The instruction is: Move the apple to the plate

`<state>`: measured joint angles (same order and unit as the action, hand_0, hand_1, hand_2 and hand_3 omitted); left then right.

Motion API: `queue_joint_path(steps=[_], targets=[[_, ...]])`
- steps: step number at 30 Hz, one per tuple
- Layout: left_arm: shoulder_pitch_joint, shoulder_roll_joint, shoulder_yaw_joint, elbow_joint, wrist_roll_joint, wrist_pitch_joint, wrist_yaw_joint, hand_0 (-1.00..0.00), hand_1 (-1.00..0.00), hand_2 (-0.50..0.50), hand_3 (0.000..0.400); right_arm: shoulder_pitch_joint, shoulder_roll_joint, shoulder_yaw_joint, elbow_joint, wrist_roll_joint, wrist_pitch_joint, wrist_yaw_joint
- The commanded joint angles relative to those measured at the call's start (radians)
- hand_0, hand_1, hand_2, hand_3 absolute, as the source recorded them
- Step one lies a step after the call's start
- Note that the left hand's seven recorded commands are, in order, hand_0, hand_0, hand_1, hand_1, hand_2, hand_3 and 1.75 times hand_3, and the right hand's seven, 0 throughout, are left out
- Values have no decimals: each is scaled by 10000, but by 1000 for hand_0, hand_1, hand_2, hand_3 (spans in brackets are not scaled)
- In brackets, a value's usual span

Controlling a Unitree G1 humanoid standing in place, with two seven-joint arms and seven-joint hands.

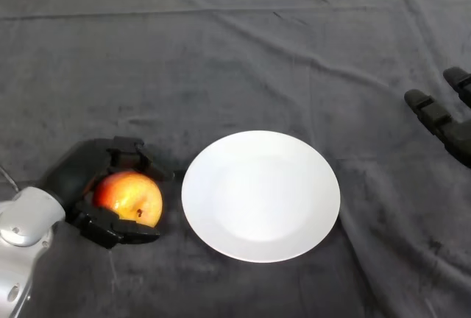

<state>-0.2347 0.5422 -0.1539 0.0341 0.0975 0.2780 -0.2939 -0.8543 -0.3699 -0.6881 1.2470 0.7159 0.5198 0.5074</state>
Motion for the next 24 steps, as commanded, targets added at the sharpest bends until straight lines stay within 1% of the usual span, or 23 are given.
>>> queue_joint_path(steps=[1, 8, 13, 18, 24], targets=[[-453, -32, 57, -745, 194, 297, 41, -1000, -1000, 0, 400, -139, -176, -169, -491, -44, 10, 19], [-566, -306, -52, -2234, 519, 1018, 398, -1000, -1000, 0, 400, -140, -178, -168, -489, -41, 11, 19], [-786, -635, -340, -2634, 769, 1079, 706, -1000, -1000, 0, 400, -142, -179, -168, -486, -39, 12, 19], [-1153, -1166, -924, -2249, 1040, 747, 1136, -1000, -1000, 0, 400, -142, -179, -167, -485, -37, 12, 19], [-1859, -1902, -1784, -1040, 1121, 148, 1561, -1000, -1000, 0, 400, -140, -178, -166, -487, -36, 12, 18]])
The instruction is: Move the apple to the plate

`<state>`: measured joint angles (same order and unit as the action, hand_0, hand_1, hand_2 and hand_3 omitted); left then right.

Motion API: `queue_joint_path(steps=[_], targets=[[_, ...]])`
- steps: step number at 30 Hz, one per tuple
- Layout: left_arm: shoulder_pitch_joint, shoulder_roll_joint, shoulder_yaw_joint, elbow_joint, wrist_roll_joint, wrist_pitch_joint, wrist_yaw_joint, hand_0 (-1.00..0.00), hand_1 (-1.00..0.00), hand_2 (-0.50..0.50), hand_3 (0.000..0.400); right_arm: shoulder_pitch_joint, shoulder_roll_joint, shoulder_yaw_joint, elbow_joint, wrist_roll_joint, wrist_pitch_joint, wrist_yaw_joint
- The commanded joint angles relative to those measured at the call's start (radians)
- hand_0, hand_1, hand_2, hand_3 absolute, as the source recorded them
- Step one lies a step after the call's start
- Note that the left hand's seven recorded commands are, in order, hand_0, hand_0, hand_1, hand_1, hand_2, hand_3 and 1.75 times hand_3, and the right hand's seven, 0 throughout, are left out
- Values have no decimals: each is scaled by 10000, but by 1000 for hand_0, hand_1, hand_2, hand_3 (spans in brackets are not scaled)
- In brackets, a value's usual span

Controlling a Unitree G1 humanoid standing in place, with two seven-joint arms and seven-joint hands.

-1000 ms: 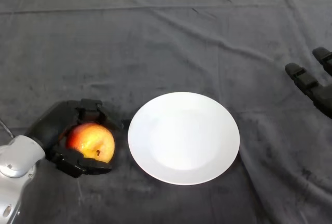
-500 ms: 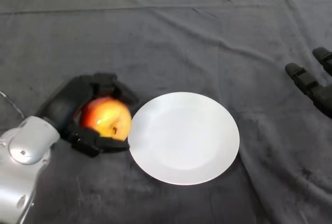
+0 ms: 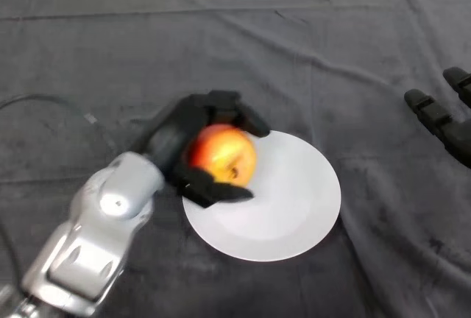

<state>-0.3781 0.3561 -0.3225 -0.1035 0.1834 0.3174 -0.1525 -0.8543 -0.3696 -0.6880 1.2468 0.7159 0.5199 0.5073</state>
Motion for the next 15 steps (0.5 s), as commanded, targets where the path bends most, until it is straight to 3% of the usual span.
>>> queue_joint_path(steps=[1, 15], targets=[[-569, -139, -215, 586, 228, -359, 179, -1000, -1000, 0, 400, -141, -181, -167, -486, -36, 12, 19], [-2291, -1006, -1401, 4797, -728, -2718, 214, -1000, -1000, 0, 400, -145, -186, -165, -479, -33, 13, 20]])
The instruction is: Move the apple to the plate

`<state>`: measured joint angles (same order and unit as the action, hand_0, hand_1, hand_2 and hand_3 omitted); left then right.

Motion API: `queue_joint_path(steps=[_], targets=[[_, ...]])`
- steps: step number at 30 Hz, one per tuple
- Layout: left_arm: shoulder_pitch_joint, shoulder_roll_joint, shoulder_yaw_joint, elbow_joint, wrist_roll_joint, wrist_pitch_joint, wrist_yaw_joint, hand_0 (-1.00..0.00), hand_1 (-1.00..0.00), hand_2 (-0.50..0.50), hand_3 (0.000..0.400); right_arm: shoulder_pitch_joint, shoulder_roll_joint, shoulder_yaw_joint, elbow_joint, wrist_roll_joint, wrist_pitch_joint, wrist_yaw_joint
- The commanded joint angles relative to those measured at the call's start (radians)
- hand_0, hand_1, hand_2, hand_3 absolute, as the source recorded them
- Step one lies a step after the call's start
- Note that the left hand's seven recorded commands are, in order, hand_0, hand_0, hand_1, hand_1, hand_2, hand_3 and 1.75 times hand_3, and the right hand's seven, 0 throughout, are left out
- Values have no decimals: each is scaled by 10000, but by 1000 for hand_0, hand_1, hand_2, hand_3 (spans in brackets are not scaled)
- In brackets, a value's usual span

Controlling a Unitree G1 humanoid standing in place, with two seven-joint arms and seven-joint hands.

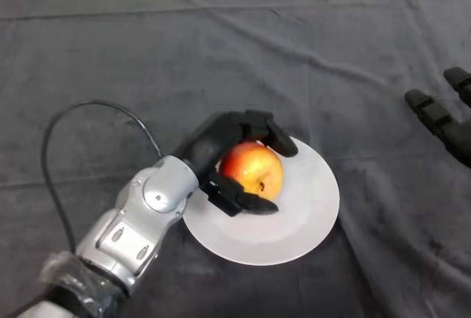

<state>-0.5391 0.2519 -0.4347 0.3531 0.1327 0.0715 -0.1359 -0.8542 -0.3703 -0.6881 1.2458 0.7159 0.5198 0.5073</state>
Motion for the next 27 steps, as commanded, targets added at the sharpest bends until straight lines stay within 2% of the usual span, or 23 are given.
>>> queue_joint_path(steps=[1, 9, 16, 17, 18, 19, 20, 21, 22, 27], targets=[[-767, -8, -365, 532, -287, -429, 42, -1000, -1000, 0, 400, -147, -179, -164, -467, -33, 13, 21], [-1466, -307, -923, 2570, -708, -1384, -87, -1000, -1000, 0, 400, -160, -192, -167, -441, -31, 16, 28], [-1918, -499, -1345, 3589, -997, -1733, -149, -1000, -1000, 0, 400, -174, -205, -172, -407, -28, 18, 39], [-1952, -500, -1383, 3655, -1032, -1761, -165, -1000, -973, -14, 400, -176, -207, -173, -403, -28, 18, 40], [-1983, -496, -1423, 3718, -1069, -1793, -182, -878, -737, -71, 351, -178, -209, -174, -398, -28, 19, 42], [-2004, -488, -1461, 3767, -1103, -1824, -197, -655, -561, -47, 262, -180, -210, -175, -393, -27, 19, 43], [-2015, -479, -1493, 3799, -1130, -1849, -207, -286, -349, 31, 140, -182, -212, -176, -389, -27, 19, 45], [-2023, -468, -1528, 3825, -1159, -1875, -216, -129, -224, 47, 89, -184, -214, -176, -385, -27, 19, 46], [-2025, -456, -1561, 3838, -1184, -1891, -222, 0, 0, 0, 0, -185, -215, -177, -381, -27, 19, 48], [-2041, -370, -1660, 3720, -1311, -1827, -276, 0, 0, 0, 0, -192, -221, -180, -363, -26, 19, 55]])
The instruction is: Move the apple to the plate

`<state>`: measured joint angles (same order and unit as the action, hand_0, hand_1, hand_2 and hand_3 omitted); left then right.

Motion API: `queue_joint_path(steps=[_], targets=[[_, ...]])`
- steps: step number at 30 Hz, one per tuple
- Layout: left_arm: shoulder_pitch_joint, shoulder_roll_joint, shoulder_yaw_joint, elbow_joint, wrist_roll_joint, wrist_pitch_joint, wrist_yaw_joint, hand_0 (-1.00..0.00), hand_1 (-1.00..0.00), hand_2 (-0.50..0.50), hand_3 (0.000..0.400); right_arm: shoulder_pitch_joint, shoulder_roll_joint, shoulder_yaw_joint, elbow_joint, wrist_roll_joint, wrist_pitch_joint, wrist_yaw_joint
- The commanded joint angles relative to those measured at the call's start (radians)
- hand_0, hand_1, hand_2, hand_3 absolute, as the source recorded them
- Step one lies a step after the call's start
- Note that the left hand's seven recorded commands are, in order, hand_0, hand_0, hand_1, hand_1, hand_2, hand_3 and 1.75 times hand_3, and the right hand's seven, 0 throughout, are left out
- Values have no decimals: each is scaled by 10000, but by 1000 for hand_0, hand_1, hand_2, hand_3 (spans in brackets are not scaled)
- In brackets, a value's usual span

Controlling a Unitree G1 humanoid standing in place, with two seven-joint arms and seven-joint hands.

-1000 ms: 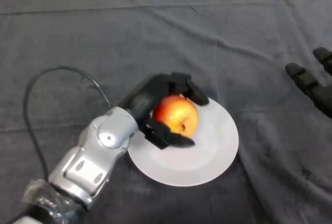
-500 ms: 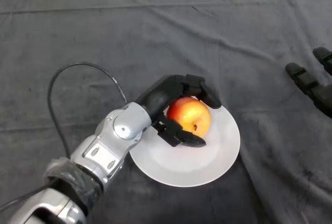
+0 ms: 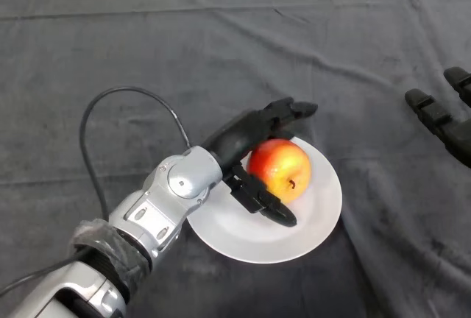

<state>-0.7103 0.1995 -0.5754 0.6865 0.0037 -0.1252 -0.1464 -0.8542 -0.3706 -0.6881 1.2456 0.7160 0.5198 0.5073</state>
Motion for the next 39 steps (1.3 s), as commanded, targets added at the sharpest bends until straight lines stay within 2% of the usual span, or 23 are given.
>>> queue_joint_path(steps=[1, 8, 15, 22, 32, 39], targets=[[-327, 189, -255, 312, -50, 181, -192, 0, 0, 0, 0, -193, -219, -181, -358, -26, 19, 56], [-166, 654, -28, -628, -245, 560, -372, 0, 0, 0, 0, -197, -222, -183, -346, -27, 17, 62], [342, 1495, 661, -2026, -457, 866, -500, 0, 0, 0, 0, -194, -218, -183, -350, -30, 13, 63], [958, 2456, 1801, -2999, -769, 871, -537, 0, 0, 0, 0, -187, -211, -180, -365, -33, 9, 60], [1924, 3713, 3875, -3783, -1395, 839, -371, 0, 0, 0, 0, -174, -199, -174, -394, -37, 5, 52], [2562, 4449, 5621, -3417, -1912, 393, -176, 0, 0, 0, 0, -168, -194, -171, -409, -39, 4, 47]])
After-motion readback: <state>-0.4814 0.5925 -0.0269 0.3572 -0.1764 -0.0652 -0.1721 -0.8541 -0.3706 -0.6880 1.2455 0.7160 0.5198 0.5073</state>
